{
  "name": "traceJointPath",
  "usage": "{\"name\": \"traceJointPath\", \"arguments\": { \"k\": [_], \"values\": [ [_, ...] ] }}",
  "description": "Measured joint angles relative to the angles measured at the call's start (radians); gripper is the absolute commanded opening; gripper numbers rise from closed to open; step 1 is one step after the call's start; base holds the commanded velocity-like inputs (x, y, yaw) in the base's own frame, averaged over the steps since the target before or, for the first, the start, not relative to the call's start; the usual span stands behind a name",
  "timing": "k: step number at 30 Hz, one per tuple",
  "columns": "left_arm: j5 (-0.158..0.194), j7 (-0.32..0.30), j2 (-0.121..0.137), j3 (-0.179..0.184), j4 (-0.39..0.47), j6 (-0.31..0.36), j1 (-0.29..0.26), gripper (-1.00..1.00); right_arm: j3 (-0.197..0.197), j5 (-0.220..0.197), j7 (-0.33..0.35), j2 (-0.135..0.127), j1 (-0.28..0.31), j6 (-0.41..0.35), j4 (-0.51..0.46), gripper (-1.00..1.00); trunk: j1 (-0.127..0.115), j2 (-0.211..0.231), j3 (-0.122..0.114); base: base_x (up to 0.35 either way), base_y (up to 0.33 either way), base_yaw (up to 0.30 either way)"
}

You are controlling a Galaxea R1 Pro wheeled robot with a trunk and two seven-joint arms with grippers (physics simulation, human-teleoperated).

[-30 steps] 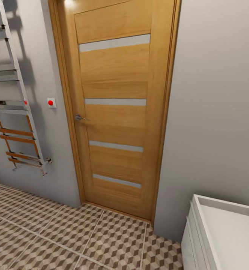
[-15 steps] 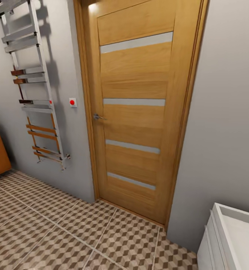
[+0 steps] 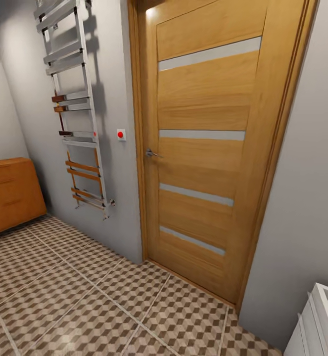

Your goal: Take the four mousetraps from the cabinet in the bathroom and place them on the bathroom floor. Make sure all four end up on the same floor surface, and ensure that at least two of them are either under or directly next to the same bathroom sink.

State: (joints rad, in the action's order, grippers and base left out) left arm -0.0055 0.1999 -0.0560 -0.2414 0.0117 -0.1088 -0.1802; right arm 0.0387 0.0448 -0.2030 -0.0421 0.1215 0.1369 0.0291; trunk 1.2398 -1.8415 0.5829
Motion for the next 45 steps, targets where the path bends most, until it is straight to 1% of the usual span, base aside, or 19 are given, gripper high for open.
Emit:
{"name": "traceJointPath", "arguments": {
  "k": [45],
  "values": [
    [0.000, 0.000, -0.003, 0.001, 0.000, -0.005, 0.000, 1.00, -0.001, 0.001, 0.000, -0.001, 0.000, 0.008, 0.000, 1.00, 0.000, 0.000, 0.000, 0.000, 0.000, 0.275]
  ]
}}
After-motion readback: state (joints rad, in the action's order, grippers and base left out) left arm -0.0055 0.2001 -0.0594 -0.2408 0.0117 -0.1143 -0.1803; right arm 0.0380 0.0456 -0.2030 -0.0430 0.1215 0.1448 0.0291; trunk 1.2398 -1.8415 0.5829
